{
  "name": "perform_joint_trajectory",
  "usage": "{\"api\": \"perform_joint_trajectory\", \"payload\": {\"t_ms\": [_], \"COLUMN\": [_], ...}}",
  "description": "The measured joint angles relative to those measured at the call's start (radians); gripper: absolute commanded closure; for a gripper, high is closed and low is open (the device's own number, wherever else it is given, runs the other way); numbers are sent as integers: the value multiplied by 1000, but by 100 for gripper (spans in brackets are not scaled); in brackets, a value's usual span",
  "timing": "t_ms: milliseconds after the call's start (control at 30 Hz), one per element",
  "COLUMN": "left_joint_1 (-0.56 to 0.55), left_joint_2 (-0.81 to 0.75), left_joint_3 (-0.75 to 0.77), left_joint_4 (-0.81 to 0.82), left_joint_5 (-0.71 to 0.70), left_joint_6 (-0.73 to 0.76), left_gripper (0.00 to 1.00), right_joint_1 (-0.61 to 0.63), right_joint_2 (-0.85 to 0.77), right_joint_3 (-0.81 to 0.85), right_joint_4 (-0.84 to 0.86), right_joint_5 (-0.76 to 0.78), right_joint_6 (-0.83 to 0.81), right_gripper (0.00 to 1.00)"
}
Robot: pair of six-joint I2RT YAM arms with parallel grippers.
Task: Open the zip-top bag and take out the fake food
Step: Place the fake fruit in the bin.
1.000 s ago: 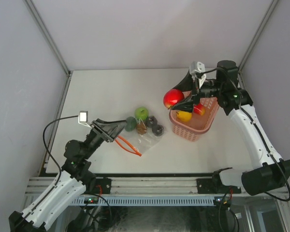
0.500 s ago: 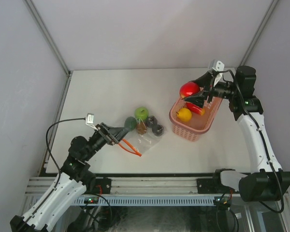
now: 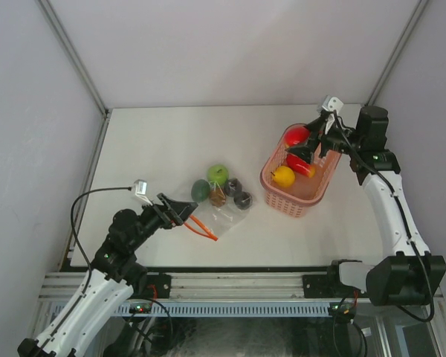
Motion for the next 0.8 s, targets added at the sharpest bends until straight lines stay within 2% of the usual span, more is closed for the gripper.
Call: {"api": "perform_joint_trajectory", "payload": {"t_ms": [367,800], "left_joint_1": [0,0], "left_joint_2": [-82,-93], "left_joint_3": [0,0], "left_joint_4": [-138,-233], "left_joint_5": [-59,-104], "left_joint_6": [42,51], "left_gripper": [0,0], "right_joint_1": [0,23], "right_joint_2": [77,215], "right_joint_3": [0,0], "right_joint_4": [-42,-44], "right_joint_5": [154,463], "right_joint_6": [-82,-115], "right_gripper": [78,77]}}
